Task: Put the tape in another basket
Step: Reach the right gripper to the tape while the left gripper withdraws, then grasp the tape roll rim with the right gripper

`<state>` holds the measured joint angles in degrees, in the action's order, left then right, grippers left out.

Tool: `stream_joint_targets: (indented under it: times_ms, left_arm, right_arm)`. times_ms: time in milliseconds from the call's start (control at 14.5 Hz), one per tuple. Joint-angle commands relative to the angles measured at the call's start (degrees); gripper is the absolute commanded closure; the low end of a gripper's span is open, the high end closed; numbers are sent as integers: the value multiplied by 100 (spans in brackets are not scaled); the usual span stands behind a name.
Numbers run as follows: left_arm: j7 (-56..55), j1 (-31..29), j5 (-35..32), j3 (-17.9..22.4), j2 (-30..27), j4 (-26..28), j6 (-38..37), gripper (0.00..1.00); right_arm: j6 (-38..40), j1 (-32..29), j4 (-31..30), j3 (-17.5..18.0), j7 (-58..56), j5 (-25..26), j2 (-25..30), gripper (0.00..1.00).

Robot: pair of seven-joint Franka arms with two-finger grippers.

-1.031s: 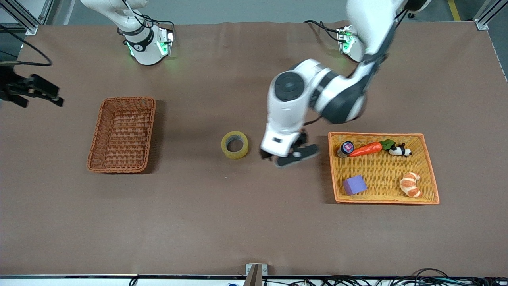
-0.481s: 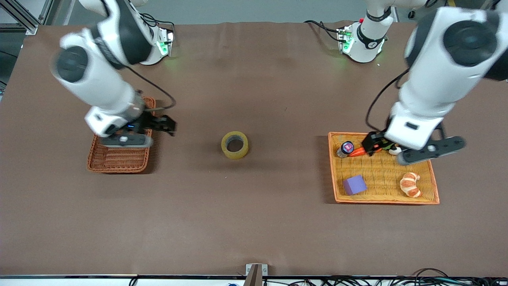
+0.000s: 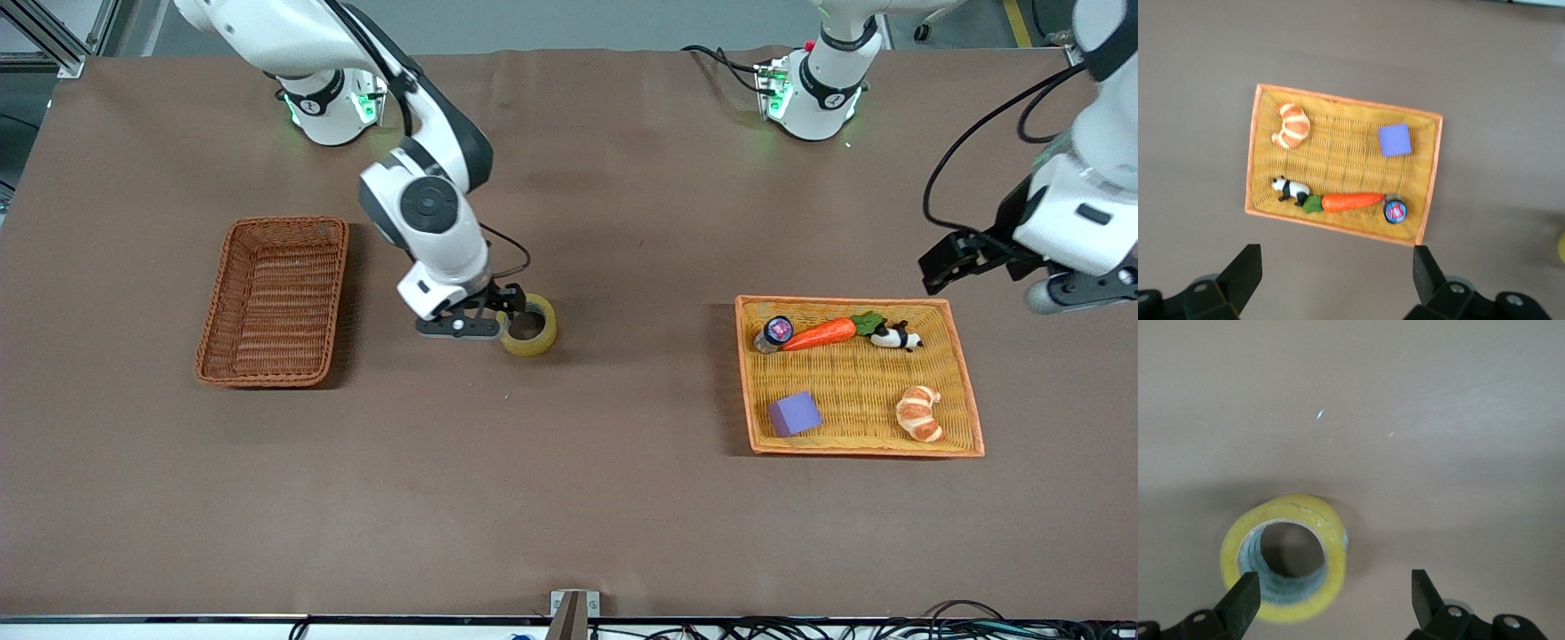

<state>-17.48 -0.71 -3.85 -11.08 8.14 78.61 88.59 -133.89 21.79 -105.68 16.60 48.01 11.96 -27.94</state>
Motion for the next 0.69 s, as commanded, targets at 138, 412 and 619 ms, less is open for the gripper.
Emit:
stream_joint_targets:
  times_ms: [138,412,619]
  left_arm:
    - [578,-325,368,176,-989,1068,26,0]
    - [1404,-343,359,370,-1306,1430,18,0]
    - [1458,-325,342,344,-1245,1341,18,0]
  right_arm:
    - [-497,44,83,-7,410,693,-650,0]
    - [-594,106,83,-16,410,1070,-836,3]
    - [-586,97,83,-16,410,1229,-871,54]
